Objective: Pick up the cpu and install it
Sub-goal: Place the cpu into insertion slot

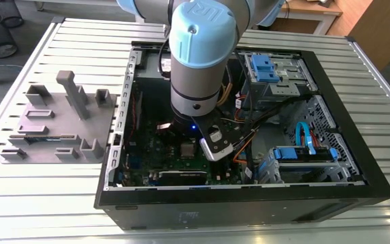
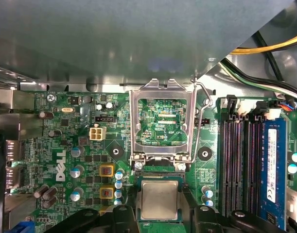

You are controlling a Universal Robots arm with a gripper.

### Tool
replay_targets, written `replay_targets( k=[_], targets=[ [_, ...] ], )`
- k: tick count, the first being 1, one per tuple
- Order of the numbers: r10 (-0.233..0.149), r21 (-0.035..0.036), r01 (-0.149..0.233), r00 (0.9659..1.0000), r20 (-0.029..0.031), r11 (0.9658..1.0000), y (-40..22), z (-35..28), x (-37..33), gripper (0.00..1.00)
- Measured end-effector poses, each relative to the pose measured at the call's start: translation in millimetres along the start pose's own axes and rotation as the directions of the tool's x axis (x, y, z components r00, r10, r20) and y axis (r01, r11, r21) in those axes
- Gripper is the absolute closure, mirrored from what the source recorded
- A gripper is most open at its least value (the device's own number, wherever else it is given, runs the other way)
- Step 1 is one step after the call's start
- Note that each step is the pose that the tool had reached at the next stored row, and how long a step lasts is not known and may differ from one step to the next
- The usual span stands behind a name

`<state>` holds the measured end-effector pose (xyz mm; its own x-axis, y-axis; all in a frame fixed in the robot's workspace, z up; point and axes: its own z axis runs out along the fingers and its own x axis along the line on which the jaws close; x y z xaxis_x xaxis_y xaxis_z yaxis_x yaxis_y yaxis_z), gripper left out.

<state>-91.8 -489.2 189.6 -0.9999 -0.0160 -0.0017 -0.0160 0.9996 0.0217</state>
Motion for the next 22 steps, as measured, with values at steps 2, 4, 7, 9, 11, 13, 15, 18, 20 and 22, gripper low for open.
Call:
replay_targets(
  k=[2, 4, 7, 9, 11, 13, 15, 18, 20, 22],
  targets=[
    [0.0, 0.0, 0.0, 1.0, 0.0, 1.0, 0.0, 0.0, 0.0, 0.55],
    [0.0, 0.0001, 0.0, 1.0, 0.0, 1.0, 0.0, 0.0, 0.0, 0.55],
    [0.0, 0.0001, 0.0, 1.0, -0.0001, 1.0, 0.0, 0.2, 0.0, 0.55],
    [0.0, 0.0002, 0.0, 1.0, -0.0001, 1.0, 0.0, 0.3, 0.0, 0.55],
    [0.0, 0.0001, 0.0, 1.0, 0.0, 1.0, 0.0, 0.3, 0.0, 0.55],
    [0.0, 0.0002, 0.0, 1.0, -0.0001, 1.0, 0.0, 0.4, -0.1, 0.55],
    [0.0, 0.0001, 0.0, 1.0, -0.0001, 1.0, 0.0, 0.4, -0.1, 0.55],
    [0.0, 0.0001, 0.0, 1.0, 0.0, 1.0, 0.0, 0.4, -0.2, 0.55],
    [0.0, 0.0001, 0.0, 1.0, 0.0, 1.0, 0.0, 0.4, -0.2, 0.55],
    [0.0, 0.0001, 0.0, 1.0, 0.0, 1.0, 0.0, 0.4, -0.2, 0.55]
  ],
)
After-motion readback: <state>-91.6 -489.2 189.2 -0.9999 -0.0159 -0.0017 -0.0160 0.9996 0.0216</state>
